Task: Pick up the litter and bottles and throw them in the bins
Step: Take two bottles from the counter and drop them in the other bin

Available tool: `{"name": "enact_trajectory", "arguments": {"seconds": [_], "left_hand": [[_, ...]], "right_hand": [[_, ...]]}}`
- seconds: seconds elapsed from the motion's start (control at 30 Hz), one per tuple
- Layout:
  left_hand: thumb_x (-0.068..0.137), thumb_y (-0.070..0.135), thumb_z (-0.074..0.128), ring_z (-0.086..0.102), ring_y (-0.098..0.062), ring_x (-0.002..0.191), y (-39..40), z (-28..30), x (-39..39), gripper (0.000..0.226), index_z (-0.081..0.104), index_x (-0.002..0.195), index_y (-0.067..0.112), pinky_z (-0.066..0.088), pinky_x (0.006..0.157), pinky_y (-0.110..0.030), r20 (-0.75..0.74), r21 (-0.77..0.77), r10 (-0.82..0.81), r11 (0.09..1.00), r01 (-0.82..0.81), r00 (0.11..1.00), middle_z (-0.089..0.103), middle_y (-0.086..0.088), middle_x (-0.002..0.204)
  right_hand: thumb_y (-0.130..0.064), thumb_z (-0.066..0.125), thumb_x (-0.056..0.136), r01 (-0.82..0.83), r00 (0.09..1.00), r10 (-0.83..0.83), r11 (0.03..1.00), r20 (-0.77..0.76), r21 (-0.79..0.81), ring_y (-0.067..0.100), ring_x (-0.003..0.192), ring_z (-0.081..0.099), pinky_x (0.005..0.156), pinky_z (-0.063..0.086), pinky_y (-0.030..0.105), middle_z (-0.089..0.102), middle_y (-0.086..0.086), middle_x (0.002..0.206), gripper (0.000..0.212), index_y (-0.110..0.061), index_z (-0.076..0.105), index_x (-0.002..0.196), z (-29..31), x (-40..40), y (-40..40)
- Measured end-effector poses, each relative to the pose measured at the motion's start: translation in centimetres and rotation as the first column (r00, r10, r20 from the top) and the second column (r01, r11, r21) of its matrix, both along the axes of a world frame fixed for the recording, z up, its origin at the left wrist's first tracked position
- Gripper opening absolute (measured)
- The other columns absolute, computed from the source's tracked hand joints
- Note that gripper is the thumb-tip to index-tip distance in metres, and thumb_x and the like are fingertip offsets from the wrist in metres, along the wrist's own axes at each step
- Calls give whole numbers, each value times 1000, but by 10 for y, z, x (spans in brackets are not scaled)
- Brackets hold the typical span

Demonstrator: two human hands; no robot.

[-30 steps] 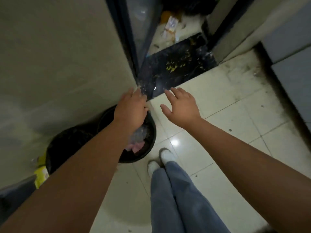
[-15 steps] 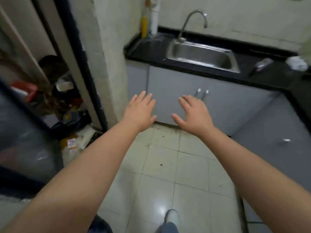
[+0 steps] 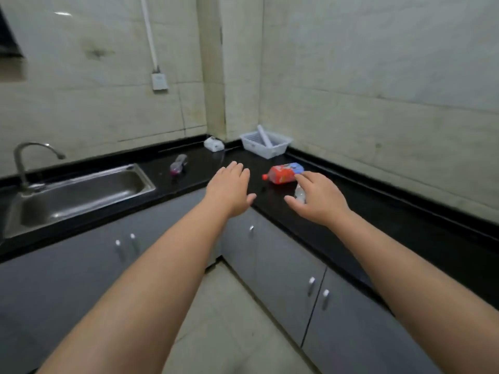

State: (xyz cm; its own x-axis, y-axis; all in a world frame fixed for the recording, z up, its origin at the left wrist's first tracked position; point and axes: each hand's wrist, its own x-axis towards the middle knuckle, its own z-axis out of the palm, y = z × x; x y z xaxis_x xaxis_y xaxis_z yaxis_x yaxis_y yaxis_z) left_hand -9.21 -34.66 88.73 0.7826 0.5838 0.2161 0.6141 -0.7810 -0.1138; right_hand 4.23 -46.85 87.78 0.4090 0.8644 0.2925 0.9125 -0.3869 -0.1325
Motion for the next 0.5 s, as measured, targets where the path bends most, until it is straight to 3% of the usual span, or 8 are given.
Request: {"name": "enact_trajectory", "arguments": {"seconds": [0.27,0.4,0.5], "left_hand": [[94,39,48,33,-24,135,39,8,151,54,39,135,5,32,110,-35,-15,-26,-57,998,57,998,41,-11,142],[95,38,48,32,-23,136,82,12,196,54,38,136,5,31,111,-35,12,-41,-14,999,15,1000,41,-10,143],[95,39,47,29,-23,139,122,5,217,55,36,138,6,29,113,-35,14,-60,9,998,-8,1000,38,-9,146]], "right_hand": [[-39,51,92,195,978,-192,981,-75,23,26,128,42,102,39,35,48,11,137,52,-5,45,130,16,137,23],[-39,52,90,210,977,-208,976,-44,55,28,119,49,96,44,36,55,12,128,48,-3,52,121,15,183,64],[-40,49,91,224,974,-223,974,-40,25,26,122,47,96,43,35,53,10,131,49,-5,49,126,7,207,101]]}}
